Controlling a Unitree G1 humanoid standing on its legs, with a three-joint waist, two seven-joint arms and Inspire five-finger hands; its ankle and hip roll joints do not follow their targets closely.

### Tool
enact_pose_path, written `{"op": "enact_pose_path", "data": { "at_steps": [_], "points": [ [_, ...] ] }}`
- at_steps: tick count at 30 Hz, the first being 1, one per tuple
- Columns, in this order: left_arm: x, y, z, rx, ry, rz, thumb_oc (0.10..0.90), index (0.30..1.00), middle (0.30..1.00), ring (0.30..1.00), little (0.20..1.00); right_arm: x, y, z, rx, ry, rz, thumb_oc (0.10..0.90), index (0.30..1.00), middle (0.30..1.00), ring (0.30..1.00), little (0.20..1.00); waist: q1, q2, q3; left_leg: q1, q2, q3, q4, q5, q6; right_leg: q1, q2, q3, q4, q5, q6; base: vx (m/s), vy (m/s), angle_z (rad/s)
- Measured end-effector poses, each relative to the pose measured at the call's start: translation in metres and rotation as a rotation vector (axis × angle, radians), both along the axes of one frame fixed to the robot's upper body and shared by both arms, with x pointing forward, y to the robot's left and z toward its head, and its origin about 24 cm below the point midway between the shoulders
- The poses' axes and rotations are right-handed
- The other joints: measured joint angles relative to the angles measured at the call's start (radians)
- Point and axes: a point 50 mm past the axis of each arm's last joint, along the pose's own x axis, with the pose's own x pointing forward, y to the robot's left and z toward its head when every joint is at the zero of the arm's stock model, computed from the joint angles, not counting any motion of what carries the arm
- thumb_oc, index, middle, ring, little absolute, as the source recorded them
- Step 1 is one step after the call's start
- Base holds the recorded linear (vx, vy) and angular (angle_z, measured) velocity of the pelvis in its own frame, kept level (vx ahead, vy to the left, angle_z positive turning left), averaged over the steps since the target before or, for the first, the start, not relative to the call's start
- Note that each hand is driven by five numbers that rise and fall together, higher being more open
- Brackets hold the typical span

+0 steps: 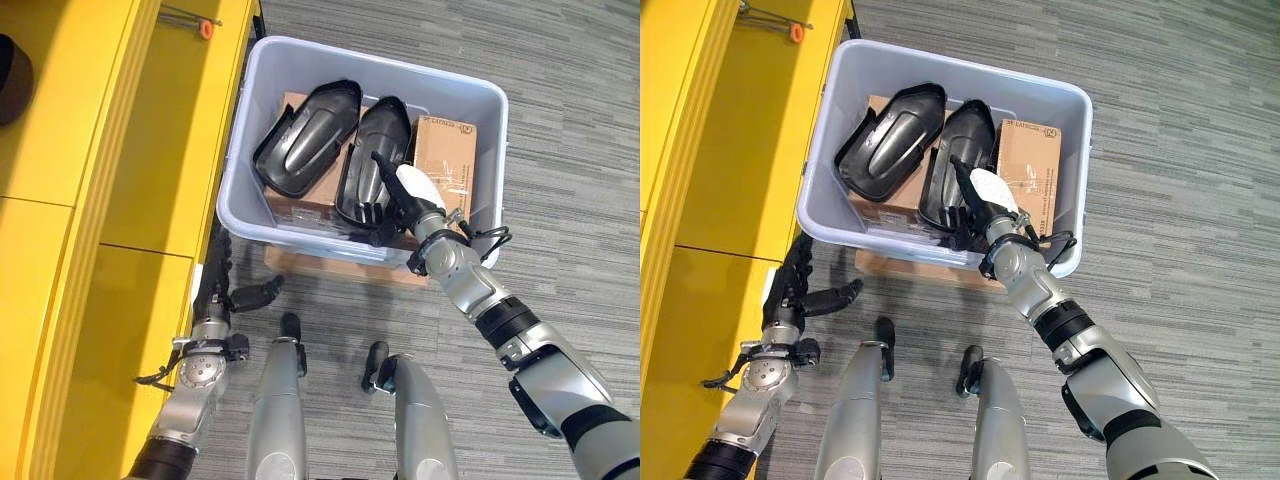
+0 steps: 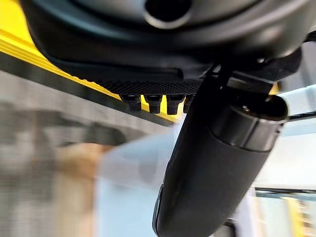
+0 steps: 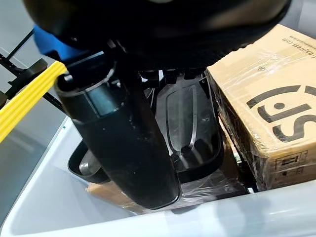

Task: Move parts from the plastic box to the shelf.

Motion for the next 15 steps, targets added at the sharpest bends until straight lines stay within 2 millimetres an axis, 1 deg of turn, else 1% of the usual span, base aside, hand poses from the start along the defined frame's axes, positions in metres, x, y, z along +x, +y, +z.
{"op": "enact_pose_path", "data": {
  "at_steps": [1, 2, 3, 5, 7, 10, 12, 13, 15],
  "points": [
    [-0.0049, 0.001, -0.0066, 0.001, 0.029, 0.004, 0.9, 1.0, 1.0, 1.0, 1.0, 0.0013, -0.0021, -0.0025, -0.004, 0.013, -0.013, 0.9, 1.0, 1.0, 1.0, 1.0, 0.002, 0.0, 0.001, -0.001, 0.0, -0.002, 0.0, 0.0, 0.001, 0.0, 0.0, -0.002, 0.001, -0.001, -0.001, -0.02, 0.015, 0.05],
    [-0.0092, 0.001, -0.0113, 0.001, 0.047, 0.005, 0.9, 1.0, 1.0, 1.0, 1.0, 0.0017, -0.0032, -0.0027, -0.004, 0.011, -0.022, 0.9, 1.0, 1.0, 1.0, 1.0, 0.009, 0.002, 0.013, -0.001, 0.0, -0.004, 0.0, 0.002, 0.001, 0.0, 0.0, -0.003, 0.003, -0.001, -0.002, -0.02, 0.018, 0.04],
    [-0.0093, 0.0009, -0.0114, 0.001, 0.048, 0.004, 0.9, 1.0, 1.0, 1.0, 1.0, 0.0021, -0.0025, -0.0005, -0.002, 0.001, -0.023, 0.9, 1.0, 1.0, 1.0, 1.0, 0.013, 0.003, 0.025, -0.002, -0.001, -0.005, 0.0, 0.004, 0.001, -0.003, -0.001, -0.004, 0.007, -0.001, -0.003, -0.01, 0.02, 0.09],
    [-0.0081, 0.0006, -0.0102, 0.001, 0.043, 0.003, 0.9, 1.0, 1.0, 1.0, 1.0, 0.0032, -0.0023, 0.0041, 0.002, -0.021, -0.031, 0.9, 1.0, 1.0, 1.0, 1.0, 0.016, 0.003, 0.03, -0.014, -0.003, -0.02, -0.003, 0.011, -0.002, -0.005, -0.001, -0.018, 0.007, -0.002, -0.005, 0.01, 0.025, 0.13],
    [-0.0049, -0.0019, -0.0075, 0.002, 0.032, -0.007, 0.9, 1.0, 1.0, 1.0, 1.0, 0.0033, -0.0004, 0.0049, 0.006, -0.023, -0.029, 0.9, 1.0, 1.0, 1.0, 1.0, 0.025, 0.003, 0.03, -0.012, -0.01, -0.022, -0.015, 0.017, -0.002, -0.005, -0.005, -0.019, 0.004, -0.002, -0.005, 0.02, 0.024, 0.1],
    [-0.0051, -0.0019, -0.0077, 0.002, 0.033, -0.006, 0.9, 1.0, 1.0, 1.0, 1.0, 0.0034, 0.0018, 0.0044, 0.01, -0.021, -0.028, 0.9, 1.0, 1.0, 1.0, 1.0, 0.026, 0.003, 0.03, -0.012, -0.014, -0.021, -0.015, 0.016, 0.0, -0.004, -0.008, -0.019, 0.001, -0.002, -0.004, 0.0, 0.01, 0.02],
    [-0.005, -0.0017, -0.0075, 0.002, 0.031, -0.001, 0.9, 1.0, 1.0, 1.0, 1.0, 0.0035, 0.0018, 0.0046, 0.01, -0.021, -0.028, 0.9, 1.0, 1.0, 1.0, 1.0, 0.026, 0.003, 0.03, -0.012, -0.014, -0.022, -0.015, 0.02, -0.005, -0.003, -0.009, -0.02, 0.0, -0.002, -0.004, 0.0, 0.0, 0.0],
    [-0.005, -0.0017, -0.0075, 0.002, 0.031, -0.001, 0.9, 1.0, 1.0, 1.0, 1.0, 0.0035, 0.0018, 0.0046, 0.01, -0.021, -0.028, 0.9, 1.0, 1.0, 1.0, 1.0, 0.025, 0.003, 0.03, -0.012, -0.014, -0.022, -0.015, 0.017, 0.001, -0.004, -0.009, -0.02, 0.001, -0.002, -0.004, 0.0, 0.0, 0.0],
    [-0.0051, -0.002, -0.0078, 0.003, 0.032, -0.001, 0.9, 1.0, 1.0, 1.0, 1.0, 0.0046, 0.0035, 0.0041, 0.014, -0.021, -0.035, 0.9, 1.0, 1.0, 1.0, 1.0, 0.025, 0.003, 0.031, -0.012, -0.015, -0.023, -0.016, 0.017, 0.0, -0.004, -0.009, -0.02, 0.002, -0.002, -0.004, 0.0, 0.0, 0.0]
  ]
}}
